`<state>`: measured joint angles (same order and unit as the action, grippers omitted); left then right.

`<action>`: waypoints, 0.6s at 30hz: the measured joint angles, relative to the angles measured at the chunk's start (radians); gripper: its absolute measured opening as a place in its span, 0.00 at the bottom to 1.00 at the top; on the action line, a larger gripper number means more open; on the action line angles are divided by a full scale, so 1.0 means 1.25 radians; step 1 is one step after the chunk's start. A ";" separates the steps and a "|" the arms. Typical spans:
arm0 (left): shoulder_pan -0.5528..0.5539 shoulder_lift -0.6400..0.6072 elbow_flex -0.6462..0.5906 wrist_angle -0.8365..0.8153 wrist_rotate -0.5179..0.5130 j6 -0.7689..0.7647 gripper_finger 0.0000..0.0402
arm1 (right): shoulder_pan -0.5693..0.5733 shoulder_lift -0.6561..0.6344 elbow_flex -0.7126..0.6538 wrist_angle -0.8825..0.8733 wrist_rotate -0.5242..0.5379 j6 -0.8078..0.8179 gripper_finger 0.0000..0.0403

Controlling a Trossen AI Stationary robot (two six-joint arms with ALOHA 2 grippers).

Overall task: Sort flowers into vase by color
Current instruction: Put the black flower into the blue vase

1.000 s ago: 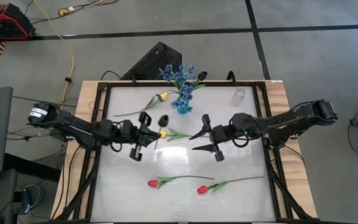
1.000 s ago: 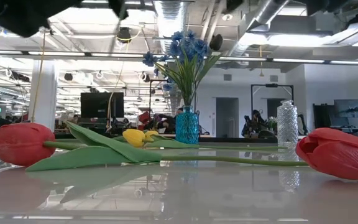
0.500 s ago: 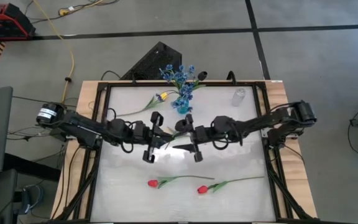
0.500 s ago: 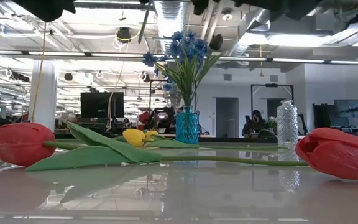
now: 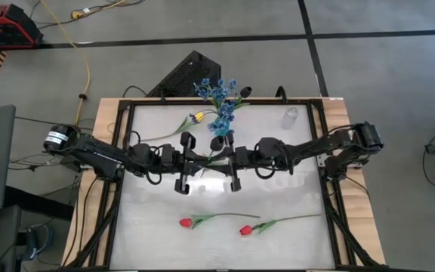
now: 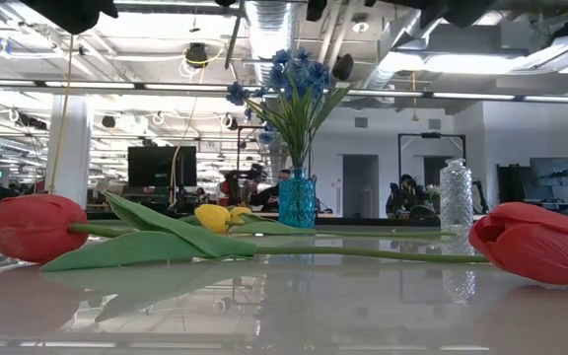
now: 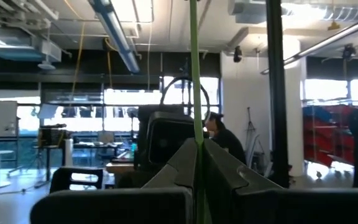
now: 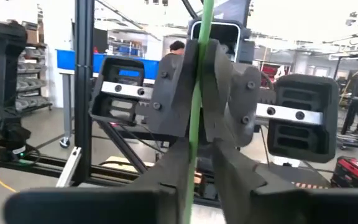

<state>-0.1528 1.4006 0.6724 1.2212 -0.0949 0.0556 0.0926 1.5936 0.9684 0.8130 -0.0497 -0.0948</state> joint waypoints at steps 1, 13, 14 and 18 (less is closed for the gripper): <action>0.000 0.000 0.000 0.000 -0.005 0.004 0.00 | -0.002 0.000 0.000 0.000 0.000 0.000 0.20; 0.000 -0.028 0.000 -0.104 -0.021 0.008 0.00 | -0.013 -0.044 0.000 -0.139 -0.010 0.000 0.06; 0.000 -0.039 0.000 -0.135 -0.021 0.012 0.00 | -0.013 -0.055 0.000 -0.173 -0.013 0.002 0.06; 0.000 -0.083 0.000 -0.240 -0.021 0.017 0.00 | -0.016 -0.093 0.000 -0.276 -0.016 0.013 0.05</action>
<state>-0.1524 1.2964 0.6720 0.9207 -0.1209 0.0766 0.0726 1.4777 0.9680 0.4682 -0.0703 -0.0792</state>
